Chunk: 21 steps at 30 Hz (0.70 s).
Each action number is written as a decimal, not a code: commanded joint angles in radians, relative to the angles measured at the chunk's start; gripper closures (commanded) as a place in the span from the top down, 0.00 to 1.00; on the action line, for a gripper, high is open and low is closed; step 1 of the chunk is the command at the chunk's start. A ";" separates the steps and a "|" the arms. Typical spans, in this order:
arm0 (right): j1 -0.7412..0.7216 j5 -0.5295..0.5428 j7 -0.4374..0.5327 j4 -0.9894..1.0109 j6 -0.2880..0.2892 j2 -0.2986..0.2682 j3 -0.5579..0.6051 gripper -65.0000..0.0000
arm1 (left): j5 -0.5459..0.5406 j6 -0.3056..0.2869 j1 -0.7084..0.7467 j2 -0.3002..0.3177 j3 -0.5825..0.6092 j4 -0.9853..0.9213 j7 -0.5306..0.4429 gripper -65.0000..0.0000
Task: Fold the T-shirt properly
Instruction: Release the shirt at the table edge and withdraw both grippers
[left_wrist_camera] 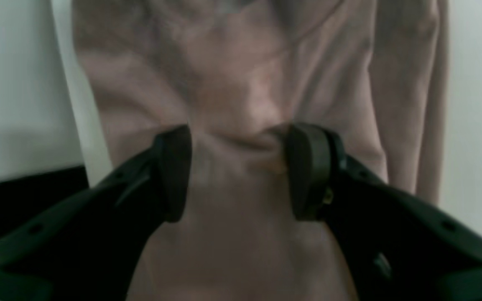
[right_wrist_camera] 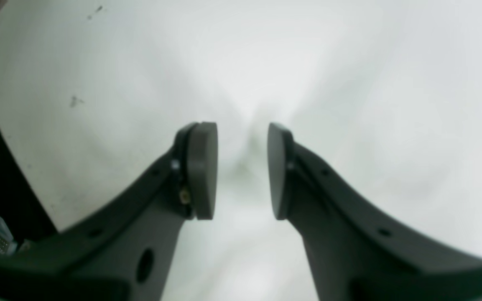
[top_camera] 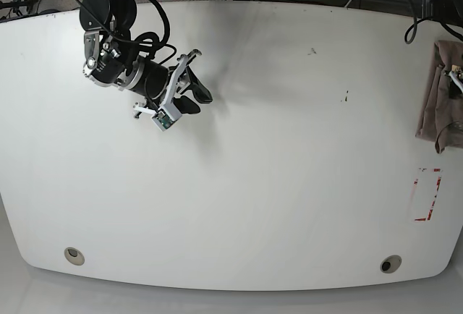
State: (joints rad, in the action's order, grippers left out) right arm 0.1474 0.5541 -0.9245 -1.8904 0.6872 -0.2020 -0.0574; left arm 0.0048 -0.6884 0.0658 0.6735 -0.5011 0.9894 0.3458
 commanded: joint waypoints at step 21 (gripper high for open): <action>0.028 -0.358 0.419 0.038 0.009 -0.027 -0.129 0.30 | 0.010 0.106 0.032 -0.334 -0.024 0.557 -0.204 0.52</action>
State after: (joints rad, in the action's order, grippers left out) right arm 0.1543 0.2028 -0.5922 -1.8500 0.6899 -0.2169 -0.1520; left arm 0.0326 -0.6189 0.0895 0.3515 -0.5465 1.4944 0.2241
